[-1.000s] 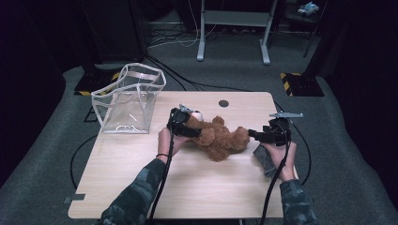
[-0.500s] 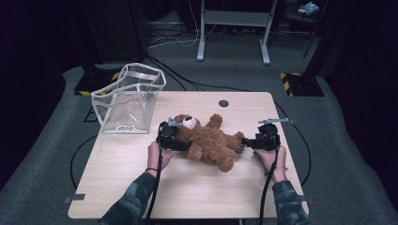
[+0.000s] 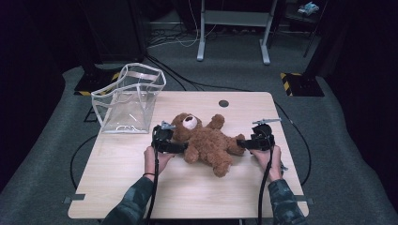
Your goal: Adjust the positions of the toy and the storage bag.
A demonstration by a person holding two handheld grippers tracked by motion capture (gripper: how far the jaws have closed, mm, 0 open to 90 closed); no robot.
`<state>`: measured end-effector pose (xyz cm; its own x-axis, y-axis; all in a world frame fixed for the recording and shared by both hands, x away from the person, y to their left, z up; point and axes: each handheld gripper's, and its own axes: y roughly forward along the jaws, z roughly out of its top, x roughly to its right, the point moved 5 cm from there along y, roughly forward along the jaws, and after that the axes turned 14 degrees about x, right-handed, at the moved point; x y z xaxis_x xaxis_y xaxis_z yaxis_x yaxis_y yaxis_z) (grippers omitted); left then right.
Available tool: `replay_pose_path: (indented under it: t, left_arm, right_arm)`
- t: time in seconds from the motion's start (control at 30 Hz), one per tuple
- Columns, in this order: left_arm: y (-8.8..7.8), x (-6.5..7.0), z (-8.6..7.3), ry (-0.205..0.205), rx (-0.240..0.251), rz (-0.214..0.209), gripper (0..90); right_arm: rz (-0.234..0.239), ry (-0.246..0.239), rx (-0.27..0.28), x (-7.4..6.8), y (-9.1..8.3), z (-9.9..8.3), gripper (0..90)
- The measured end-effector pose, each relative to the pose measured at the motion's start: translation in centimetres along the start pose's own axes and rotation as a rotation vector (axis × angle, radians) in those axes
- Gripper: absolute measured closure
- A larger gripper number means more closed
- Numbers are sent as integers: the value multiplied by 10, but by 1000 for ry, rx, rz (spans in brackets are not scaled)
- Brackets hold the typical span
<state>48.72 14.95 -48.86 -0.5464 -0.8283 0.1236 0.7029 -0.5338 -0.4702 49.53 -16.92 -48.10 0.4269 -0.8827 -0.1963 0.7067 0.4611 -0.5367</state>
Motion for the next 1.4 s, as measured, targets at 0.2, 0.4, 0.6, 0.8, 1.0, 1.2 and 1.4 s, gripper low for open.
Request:
replay_pose_path:
  t: [0.2,0.4,0.6,0.8,1.0,1.2,1.4]
  left_arm:
    - [-12,12,15,13,30,-18,161]
    - [-22,32,32,53,51,-65,148]
    - [-22,56,44,96,55,-110,133]
    - [-5,68,40,128,15,-119,152]
    - [7,66,28,119,-6,-109,326]
    - [5,56,21,145,-2,-93,654]
    - [1,50,25,154,19,-86,742]
  right_arm:
    - [-7,0,-10,2,-1,-2,215]
    - [-30,-6,-31,9,1,-4,180]
    - [-41,-1,-53,16,7,-4,166]
    - [-36,1,-95,15,18,-3,161]
    - [-36,-5,-156,14,35,-4,236]
    - [-32,15,-182,12,43,-10,562]
    - [-17,6,-177,9,42,-8,750]
